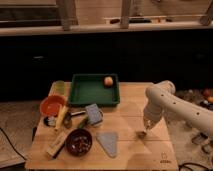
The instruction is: Place fork in table surface
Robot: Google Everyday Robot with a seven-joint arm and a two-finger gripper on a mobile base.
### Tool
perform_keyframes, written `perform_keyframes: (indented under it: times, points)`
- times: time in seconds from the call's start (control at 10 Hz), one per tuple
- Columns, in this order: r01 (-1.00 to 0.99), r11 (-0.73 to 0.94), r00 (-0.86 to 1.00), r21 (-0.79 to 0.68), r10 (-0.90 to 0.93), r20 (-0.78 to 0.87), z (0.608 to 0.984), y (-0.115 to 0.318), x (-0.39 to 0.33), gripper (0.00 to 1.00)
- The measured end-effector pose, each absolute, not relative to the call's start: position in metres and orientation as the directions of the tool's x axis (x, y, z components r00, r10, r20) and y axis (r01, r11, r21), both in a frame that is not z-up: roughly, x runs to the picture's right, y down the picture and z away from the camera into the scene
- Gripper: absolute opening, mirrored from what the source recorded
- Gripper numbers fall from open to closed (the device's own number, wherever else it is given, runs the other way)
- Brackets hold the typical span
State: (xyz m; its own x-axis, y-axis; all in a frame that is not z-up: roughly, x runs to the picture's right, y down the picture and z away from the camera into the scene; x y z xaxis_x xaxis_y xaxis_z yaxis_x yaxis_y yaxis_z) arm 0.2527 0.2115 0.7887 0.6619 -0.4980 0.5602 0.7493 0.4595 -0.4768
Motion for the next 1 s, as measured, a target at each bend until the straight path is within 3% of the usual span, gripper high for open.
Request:
perform_keyframes:
  times: [0.2,1.0]
  points:
    - [0.750,0.457,0.661,-0.478,-0.496,0.563,0.789,0.212,0.255,0.80]
    - [0.753,0.449,0.658,-0.481,-0.499,0.564,0.789,0.215,0.263,0.80]
